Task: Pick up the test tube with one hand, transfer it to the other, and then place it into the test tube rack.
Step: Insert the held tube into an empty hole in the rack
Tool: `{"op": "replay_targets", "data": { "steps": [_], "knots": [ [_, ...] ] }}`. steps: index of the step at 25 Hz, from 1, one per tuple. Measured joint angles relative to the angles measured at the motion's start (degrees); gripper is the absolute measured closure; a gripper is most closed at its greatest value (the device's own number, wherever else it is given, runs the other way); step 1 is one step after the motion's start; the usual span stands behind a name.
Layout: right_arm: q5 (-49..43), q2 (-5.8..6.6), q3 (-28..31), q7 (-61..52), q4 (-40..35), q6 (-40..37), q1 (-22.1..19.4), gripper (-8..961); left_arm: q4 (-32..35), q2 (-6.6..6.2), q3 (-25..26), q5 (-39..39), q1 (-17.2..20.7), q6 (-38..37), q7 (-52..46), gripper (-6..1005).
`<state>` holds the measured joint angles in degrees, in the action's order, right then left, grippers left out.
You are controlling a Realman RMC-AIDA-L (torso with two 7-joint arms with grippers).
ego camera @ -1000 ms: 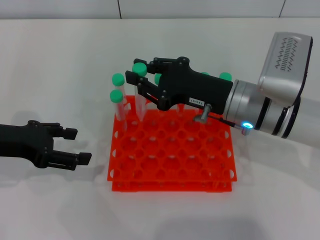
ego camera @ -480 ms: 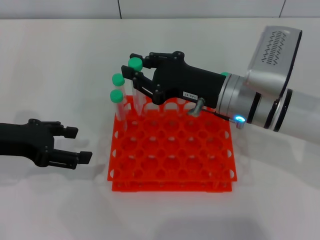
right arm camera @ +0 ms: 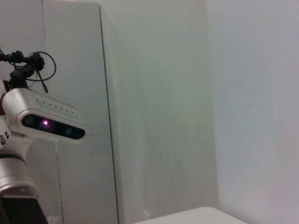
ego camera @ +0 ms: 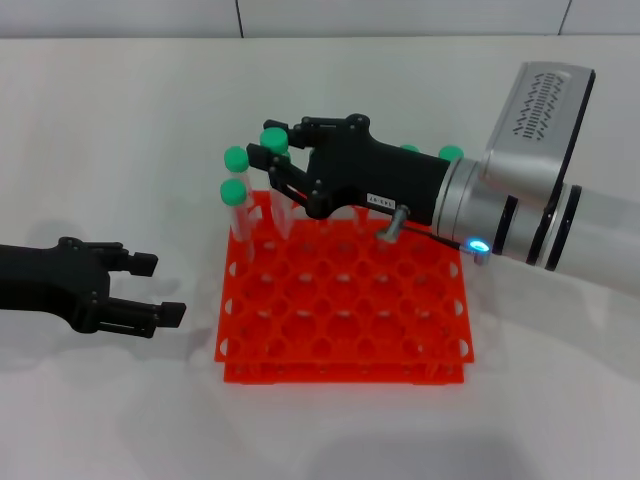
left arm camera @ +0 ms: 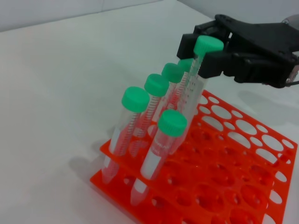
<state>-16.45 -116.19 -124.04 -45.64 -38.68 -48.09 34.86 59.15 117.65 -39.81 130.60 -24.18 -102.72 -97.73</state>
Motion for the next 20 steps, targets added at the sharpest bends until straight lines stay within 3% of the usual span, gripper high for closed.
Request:
{"op": "replay_targets", "data": {
  "steps": [20],
  "knots": [
    [0.11,0.00,-1.87,0.03,0.34,1.78,-0.47,689,-0.07,0.26,0.00,-0.18,0.07,-0.02,0.13,109]
  ]
}}
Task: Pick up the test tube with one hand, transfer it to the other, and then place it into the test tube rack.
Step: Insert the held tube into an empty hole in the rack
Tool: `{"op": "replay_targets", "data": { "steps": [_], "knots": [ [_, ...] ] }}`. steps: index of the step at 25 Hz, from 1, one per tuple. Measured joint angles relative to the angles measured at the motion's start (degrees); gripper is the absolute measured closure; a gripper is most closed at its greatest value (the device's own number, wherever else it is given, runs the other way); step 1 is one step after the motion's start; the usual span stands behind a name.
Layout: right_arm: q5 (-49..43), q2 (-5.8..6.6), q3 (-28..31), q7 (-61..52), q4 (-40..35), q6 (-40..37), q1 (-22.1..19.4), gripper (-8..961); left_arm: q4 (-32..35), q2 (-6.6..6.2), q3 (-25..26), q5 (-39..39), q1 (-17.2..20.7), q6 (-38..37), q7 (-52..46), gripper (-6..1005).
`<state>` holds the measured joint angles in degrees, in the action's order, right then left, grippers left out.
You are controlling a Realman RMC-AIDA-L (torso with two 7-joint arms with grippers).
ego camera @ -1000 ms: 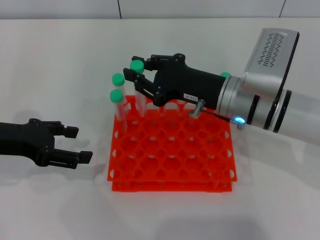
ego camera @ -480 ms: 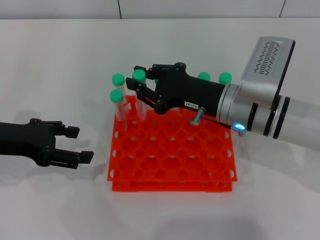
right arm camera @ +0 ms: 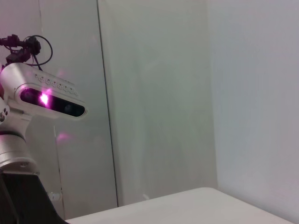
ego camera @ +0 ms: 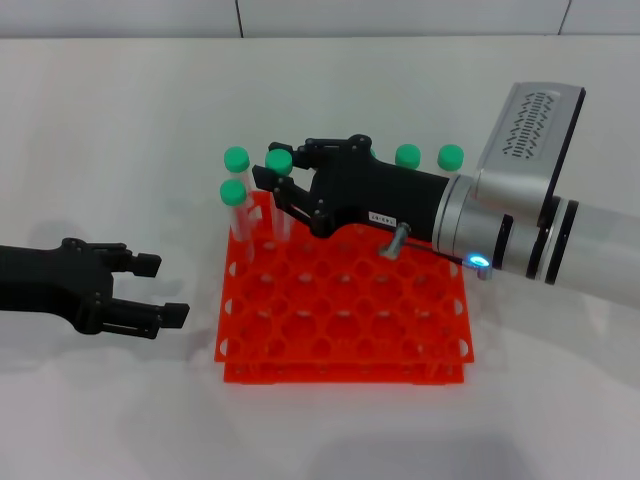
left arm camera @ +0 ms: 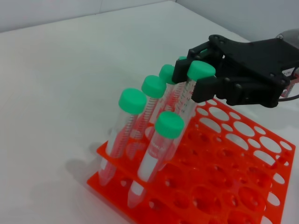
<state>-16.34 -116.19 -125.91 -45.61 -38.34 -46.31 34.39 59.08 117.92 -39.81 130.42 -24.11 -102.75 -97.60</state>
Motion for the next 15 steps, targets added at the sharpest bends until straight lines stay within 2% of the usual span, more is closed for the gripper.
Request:
{"op": "replay_targets", "data": {
  "steps": [15],
  "knots": [
    [0.00,0.00,-0.70,-0.31,0.65,-0.01,-0.07,688,-0.02,0.22,0.00,0.00,0.48,0.00,0.37,109]
  ]
}}
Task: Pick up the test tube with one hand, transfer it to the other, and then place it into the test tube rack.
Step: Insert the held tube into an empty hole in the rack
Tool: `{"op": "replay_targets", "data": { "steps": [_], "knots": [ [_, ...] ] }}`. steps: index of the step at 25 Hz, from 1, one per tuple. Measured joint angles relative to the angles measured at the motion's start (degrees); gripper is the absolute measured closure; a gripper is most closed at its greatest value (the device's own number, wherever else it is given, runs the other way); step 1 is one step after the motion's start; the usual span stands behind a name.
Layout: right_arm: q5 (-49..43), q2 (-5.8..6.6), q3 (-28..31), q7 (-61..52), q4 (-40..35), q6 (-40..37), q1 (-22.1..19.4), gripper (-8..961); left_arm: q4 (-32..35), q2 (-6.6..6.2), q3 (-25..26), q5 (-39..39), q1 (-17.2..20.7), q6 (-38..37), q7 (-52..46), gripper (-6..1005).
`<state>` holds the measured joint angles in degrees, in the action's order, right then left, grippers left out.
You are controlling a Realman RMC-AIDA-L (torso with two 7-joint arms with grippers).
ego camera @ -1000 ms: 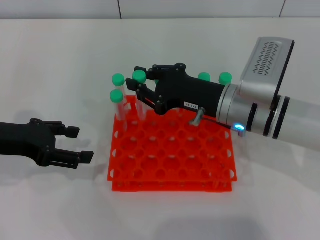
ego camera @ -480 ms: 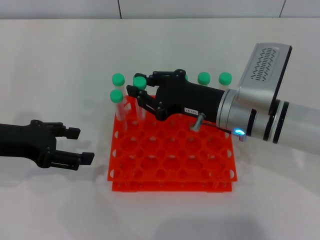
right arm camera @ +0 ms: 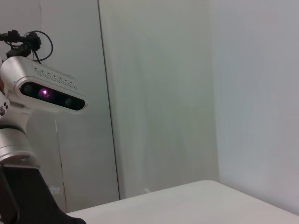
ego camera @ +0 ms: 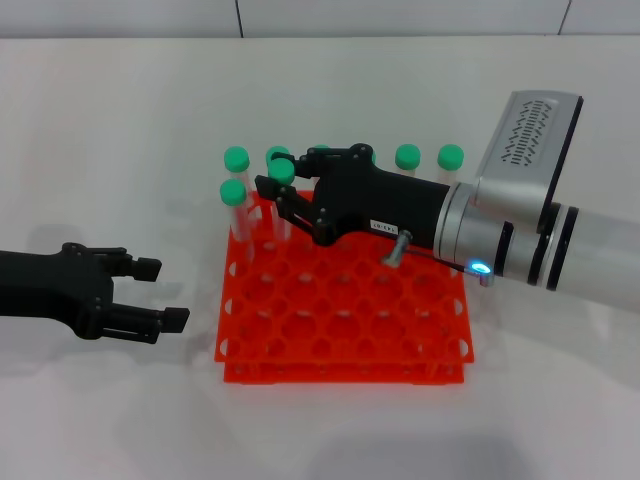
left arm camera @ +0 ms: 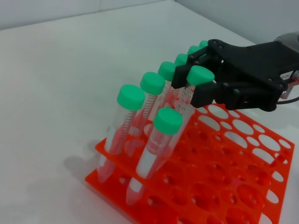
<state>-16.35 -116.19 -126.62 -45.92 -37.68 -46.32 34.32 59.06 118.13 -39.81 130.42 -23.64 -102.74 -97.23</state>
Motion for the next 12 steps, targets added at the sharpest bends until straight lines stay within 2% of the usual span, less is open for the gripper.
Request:
{"op": "replay_targets", "data": {
  "steps": [12],
  "knots": [
    [0.00,0.00,-0.51,-0.08,0.50,0.00,-0.13,689,0.00,0.25,0.00,0.01,0.26,-0.03,0.21,110]
  ]
}}
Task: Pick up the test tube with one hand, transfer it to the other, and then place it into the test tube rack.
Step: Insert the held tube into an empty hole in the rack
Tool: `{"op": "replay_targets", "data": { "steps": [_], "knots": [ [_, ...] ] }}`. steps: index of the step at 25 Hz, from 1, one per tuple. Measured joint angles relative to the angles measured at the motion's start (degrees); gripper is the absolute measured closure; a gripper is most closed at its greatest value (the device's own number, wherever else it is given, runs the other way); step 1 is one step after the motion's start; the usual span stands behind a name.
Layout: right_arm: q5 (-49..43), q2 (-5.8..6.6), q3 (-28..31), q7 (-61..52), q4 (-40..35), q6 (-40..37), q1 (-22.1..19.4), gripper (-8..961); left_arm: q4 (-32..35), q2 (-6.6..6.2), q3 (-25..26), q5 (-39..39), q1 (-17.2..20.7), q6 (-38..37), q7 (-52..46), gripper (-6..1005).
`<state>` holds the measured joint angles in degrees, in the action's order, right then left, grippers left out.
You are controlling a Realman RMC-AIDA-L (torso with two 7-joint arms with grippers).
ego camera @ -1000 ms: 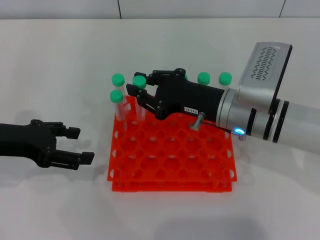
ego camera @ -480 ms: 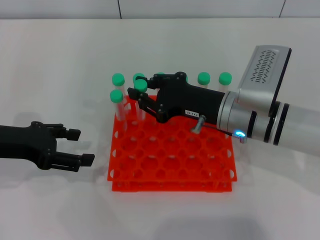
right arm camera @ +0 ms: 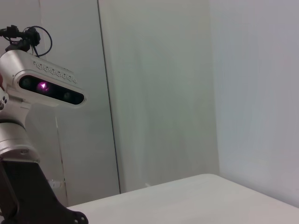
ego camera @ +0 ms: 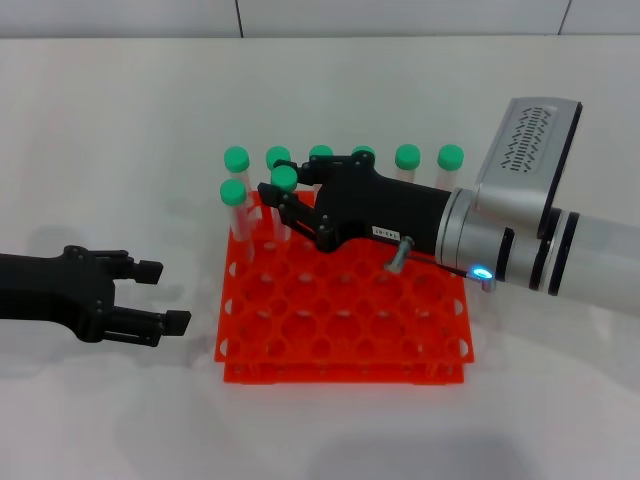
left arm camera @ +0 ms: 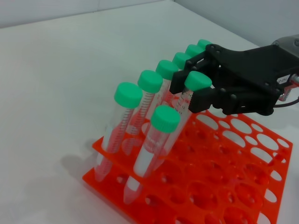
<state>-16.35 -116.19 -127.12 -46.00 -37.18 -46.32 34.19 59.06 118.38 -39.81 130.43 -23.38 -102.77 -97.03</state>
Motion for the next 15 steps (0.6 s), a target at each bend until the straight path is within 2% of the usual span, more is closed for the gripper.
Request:
{"op": "replay_targets", "data": {
  "steps": [15],
  "knots": [
    [0.49,0.00,-0.07,-0.06,0.01,0.32,0.20,690,0.00,0.00,0.00,0.00,0.00,-0.06,0.54,110]
  ]
}}
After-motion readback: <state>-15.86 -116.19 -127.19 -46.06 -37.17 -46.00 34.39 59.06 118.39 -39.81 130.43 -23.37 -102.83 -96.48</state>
